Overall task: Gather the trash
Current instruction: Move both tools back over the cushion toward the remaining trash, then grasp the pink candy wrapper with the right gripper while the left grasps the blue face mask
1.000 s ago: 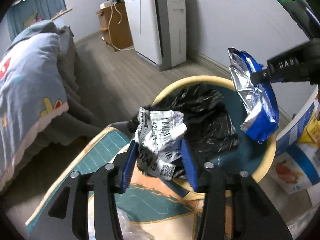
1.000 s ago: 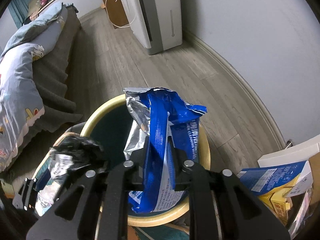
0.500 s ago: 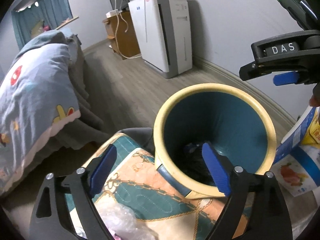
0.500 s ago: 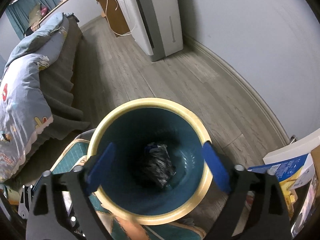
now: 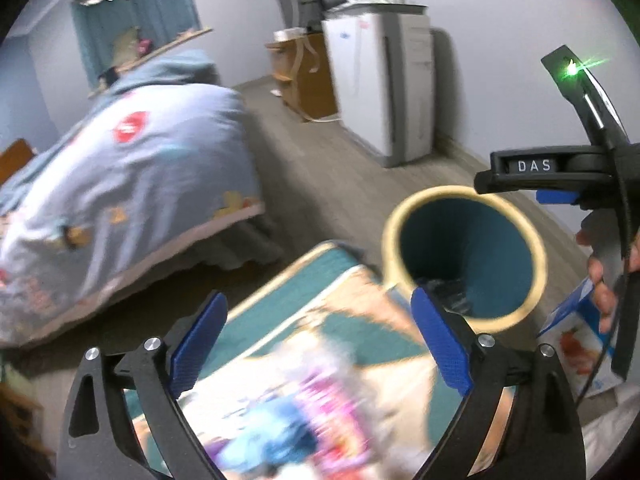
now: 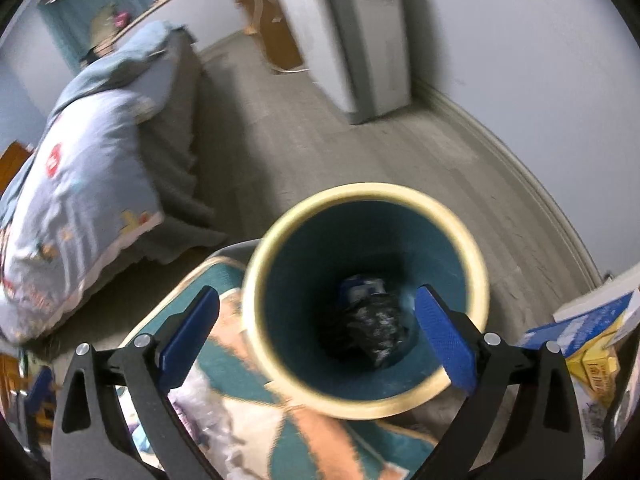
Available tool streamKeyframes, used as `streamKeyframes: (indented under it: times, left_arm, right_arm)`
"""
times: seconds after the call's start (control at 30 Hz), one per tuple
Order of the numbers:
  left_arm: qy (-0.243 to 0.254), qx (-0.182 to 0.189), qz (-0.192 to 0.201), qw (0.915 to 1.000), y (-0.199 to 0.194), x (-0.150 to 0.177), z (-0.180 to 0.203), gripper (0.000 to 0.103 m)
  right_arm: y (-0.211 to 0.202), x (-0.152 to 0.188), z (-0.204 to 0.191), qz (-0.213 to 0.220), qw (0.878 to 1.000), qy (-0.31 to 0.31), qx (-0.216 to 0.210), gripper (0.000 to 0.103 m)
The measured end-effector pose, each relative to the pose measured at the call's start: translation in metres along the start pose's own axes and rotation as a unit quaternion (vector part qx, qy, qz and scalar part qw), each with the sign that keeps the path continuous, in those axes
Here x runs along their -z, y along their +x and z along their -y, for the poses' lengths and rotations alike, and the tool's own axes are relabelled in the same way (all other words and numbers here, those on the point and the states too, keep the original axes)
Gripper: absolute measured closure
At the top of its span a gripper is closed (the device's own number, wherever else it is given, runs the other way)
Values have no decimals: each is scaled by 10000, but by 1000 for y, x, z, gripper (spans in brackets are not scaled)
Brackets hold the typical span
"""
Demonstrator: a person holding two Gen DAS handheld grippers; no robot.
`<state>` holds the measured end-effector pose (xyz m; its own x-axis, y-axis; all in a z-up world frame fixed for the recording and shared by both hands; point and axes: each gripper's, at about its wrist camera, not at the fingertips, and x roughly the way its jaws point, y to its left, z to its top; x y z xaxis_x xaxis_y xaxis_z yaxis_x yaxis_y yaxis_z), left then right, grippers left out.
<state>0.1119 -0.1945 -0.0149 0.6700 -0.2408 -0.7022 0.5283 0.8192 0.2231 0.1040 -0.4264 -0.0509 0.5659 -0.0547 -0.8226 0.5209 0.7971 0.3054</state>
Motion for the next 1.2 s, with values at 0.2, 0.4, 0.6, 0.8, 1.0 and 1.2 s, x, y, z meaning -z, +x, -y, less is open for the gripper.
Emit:
streamKeyframes:
  times: [0.2, 0.4, 0.6, 0.8, 1.0, 1.2]
  left_arm:
    - [-247, -748, -307, 9964, -53, 41, -61, 8]
    - [-1295, -877, -427, 9868, -65, 100, -116, 7]
    - [-1667, -1036, -763, 9776, -46, 136, -155, 7]
    - [-1887, -816, -904, 9745, -22, 153, -171, 7]
    - [-1573, -406, -1289, 9782, 13, 162, -145, 7]
    - [-1269, 13, -1392, 9821, 32, 161, -118, 14]
  right_arm:
    - [-3, 24, -55, -191, 9962, -760, -384, 6]
    - [12, 57, -94, -691, 9898, -1150, -475, 6]
    - [32, 100, -135, -1286, 9759, -1672, -567, 6]
    - [58, 130, -149, -1734, 9619, -2092, -307, 16]
    - [81, 148, -149, -2378, 9516, -1869, -536, 44]
    - [88, 158, -153, -2681, 9433, -1844, -660, 85]
